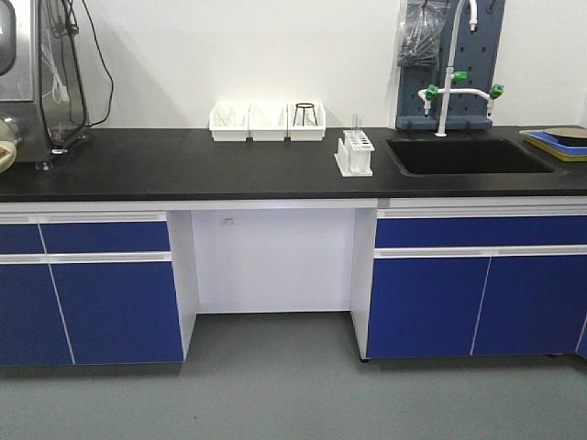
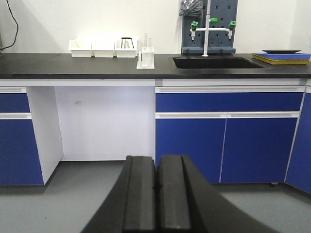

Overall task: Flip and reinsert test tube from rack
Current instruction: 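Drive the base toward the bench with the white test-tube rack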

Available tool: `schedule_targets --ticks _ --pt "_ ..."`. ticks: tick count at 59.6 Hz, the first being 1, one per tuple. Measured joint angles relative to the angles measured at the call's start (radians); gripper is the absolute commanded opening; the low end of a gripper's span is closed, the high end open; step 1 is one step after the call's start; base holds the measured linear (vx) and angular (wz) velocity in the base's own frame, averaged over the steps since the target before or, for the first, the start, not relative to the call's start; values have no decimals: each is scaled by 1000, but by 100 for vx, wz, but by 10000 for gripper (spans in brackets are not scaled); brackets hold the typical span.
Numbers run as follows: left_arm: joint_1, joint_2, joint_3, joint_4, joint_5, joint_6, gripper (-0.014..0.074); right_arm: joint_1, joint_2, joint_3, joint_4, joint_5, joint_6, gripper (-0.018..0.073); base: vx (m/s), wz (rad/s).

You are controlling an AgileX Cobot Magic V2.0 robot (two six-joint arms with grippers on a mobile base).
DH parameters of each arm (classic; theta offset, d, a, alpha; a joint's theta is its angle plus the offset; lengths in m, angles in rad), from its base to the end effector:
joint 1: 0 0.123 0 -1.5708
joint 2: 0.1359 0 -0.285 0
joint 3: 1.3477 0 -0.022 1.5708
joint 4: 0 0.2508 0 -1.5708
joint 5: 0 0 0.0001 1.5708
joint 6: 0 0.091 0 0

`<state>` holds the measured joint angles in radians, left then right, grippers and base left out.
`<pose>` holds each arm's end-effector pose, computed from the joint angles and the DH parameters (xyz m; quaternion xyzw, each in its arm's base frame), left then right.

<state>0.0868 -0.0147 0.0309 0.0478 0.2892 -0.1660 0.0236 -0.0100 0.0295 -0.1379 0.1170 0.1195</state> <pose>0.0542 0.0060 0.1774 -0.0848 0.7752 -0.0051 0.6260 0.0569 -0.0001 0.1932 -0.0093 0.7239 -0.0037 0.6899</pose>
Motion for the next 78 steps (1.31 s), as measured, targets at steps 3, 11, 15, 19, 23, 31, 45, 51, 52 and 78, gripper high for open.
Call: schedule_targets --ticks 3,11,15,19,23,31,45,51,52,78 --pt "0 0 0 0 0 0 -6 0 0 0 0 0 0 -8 8 5" --pt "0 0 0 0 0 0 -6 0 0 0 0 0 0 -8 15 5" --pt "0 0 0 0 0 0 -6 0 0 0 0 0 0 -8 23 4" --pt "0 0 0 0 0 0 -6 0 0 0 0 0 0 -8 29 0" --pt "0 0 0 0 0 0 -6 0 0 0 0 0 0 -8 35 -5" --pt "0 0 0 0 0 0 -6 0 0 0 0 0 0 -8 38 -8" --pt "0 0 0 0 0 0 -6 0 0 0 0 0 0 -8 45 4" --pt "0 0 0 0 0 0 -6 0 0 0 0 0 0 -8 49 7" --pt "0 0 0 0 0 0 -6 0 0 0 0 0 0 -8 48 4" --pt "0 0 0 0 0 0 -6 0 0 0 0 0 1 -8 50 -1"
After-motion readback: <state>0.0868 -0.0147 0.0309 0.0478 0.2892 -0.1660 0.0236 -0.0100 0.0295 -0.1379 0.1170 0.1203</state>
